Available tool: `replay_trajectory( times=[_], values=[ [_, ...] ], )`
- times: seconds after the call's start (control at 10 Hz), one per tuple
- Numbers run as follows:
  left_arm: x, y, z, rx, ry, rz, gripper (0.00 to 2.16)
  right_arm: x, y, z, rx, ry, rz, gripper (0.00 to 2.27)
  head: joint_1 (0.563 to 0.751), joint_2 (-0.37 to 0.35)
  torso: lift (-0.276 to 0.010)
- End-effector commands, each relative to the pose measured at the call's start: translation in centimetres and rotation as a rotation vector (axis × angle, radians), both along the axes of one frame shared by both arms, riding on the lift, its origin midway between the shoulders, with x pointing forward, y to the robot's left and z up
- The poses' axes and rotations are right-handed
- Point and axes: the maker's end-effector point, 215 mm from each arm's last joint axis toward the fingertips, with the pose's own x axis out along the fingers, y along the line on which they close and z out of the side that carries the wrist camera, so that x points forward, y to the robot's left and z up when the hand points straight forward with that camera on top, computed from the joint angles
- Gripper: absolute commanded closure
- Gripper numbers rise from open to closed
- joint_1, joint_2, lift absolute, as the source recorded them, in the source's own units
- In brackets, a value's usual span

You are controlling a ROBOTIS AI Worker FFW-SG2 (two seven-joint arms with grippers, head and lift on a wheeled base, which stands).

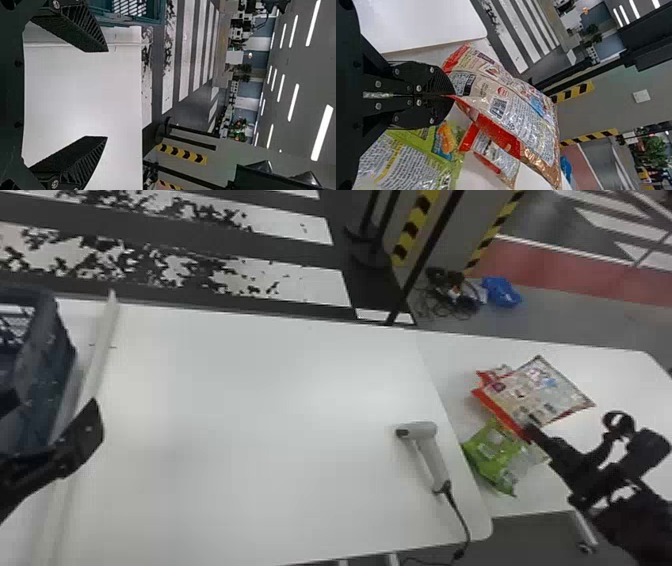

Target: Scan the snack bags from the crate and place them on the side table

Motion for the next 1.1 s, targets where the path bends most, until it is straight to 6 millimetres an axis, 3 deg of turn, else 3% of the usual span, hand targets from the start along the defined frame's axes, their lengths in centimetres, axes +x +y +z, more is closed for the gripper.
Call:
replay_trajectory(
  times=[0.0, 0.2, 0.3, 0.5, 0.7, 1.0],
  values=[
    [-0.3, -0.2, 0.1, -0.008, -0.002, -0.001, 0.09, -0.5, 0.3, -1.7, 0.014, 0.041, 0.005, 0.08, 0.695, -0.35, -0.094],
    [-0.5, -0.2, 0.3, -0.008, -0.011, -0.004, 0.09, -0.6, 0.4, -1.8, 0.017, 0.04, 0.005, 0.05, 0.695, -0.35, -0.094],
    [-0.7, -0.2, 0.6, -0.007, -0.016, -0.005, 0.09, -0.7, 0.3, -0.9, -0.006, 0.031, 0.0, 0.06, 0.695, -0.35, -0.094],
    [-0.8, -0.3, 1.1, -0.006, -0.029, -0.005, 0.09, -0.6, 1.3, 3.0, -0.121, -0.042, 0.005, 0.06, 0.695, -0.35, -0.094],
    [-0.9, -0.8, 1.1, -0.006, -0.035, -0.006, 0.09, -0.5, 5.7, 6.7, -0.19, -0.119, 0.061, 0.05, 0.695, -0.35, -0.094],
    [-0.6, -0.6, 2.0, 0.01, -0.09, 0.006, 0.09, 0.9, 16.1, 11.6, -0.305, -0.258, 0.205, 0.06, 0.695, -0.35, -0.094]
  ],
)
